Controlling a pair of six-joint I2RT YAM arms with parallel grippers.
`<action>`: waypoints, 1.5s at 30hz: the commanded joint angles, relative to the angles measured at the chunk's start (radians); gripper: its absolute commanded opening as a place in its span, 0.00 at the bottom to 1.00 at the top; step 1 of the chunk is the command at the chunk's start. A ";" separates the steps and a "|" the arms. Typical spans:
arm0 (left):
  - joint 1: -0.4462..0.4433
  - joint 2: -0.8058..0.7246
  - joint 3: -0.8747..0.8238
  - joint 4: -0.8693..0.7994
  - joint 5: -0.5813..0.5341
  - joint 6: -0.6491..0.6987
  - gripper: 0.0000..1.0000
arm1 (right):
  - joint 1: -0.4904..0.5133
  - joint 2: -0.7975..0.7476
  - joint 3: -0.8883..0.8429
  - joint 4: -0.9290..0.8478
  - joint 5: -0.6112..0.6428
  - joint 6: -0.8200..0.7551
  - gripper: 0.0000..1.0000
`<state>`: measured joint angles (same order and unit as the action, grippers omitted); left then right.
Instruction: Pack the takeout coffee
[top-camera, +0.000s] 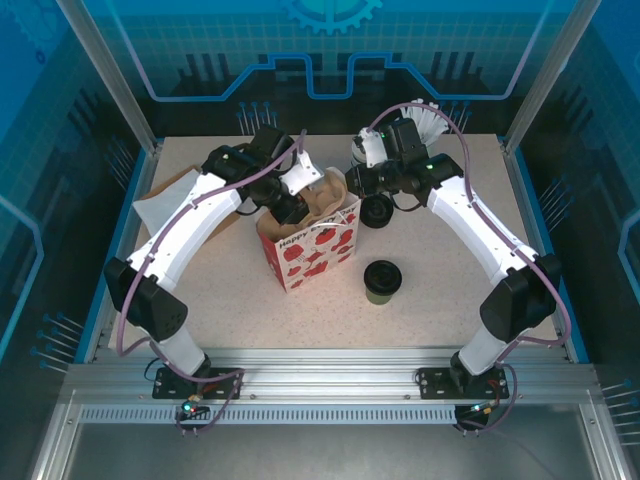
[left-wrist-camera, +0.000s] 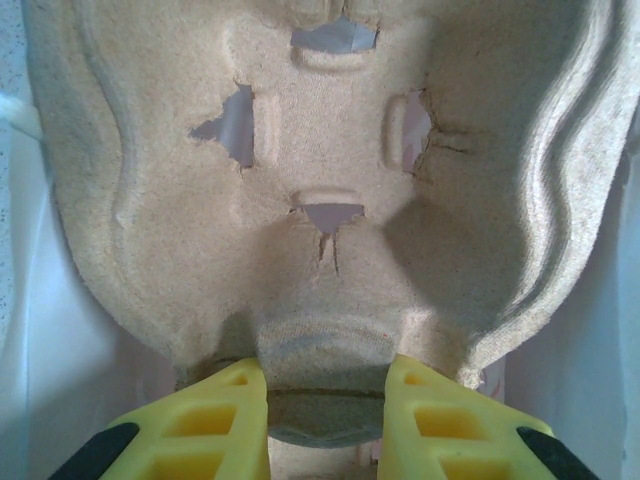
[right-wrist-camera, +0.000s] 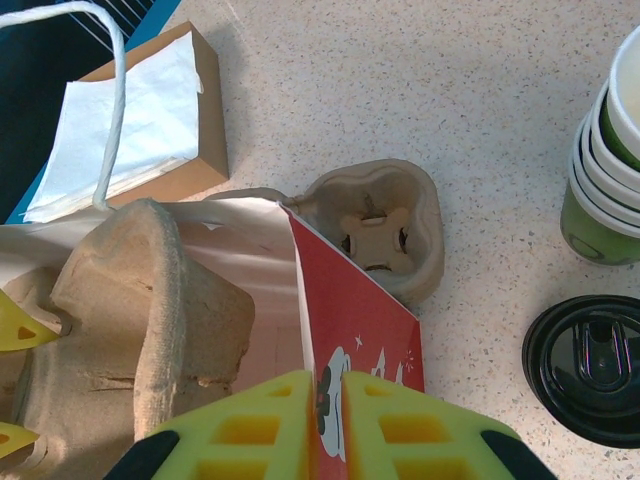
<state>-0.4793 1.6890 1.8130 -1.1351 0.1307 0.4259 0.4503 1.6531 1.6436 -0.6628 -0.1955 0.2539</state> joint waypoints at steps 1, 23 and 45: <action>-0.008 0.025 0.046 -0.066 -0.027 0.028 0.26 | -0.013 -0.023 -0.004 0.009 -0.011 -0.007 0.16; -0.021 0.100 0.103 -0.134 -0.058 0.047 0.26 | -0.005 -0.018 -0.007 0.021 -0.025 -0.018 0.16; -0.041 0.104 0.097 -0.145 -0.103 0.047 0.26 | 0.001 -0.024 -0.012 0.020 -0.017 -0.024 0.17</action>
<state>-0.5175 1.7741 1.8935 -1.2331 0.0551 0.4549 0.4507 1.6531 1.6436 -0.6567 -0.2031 0.2424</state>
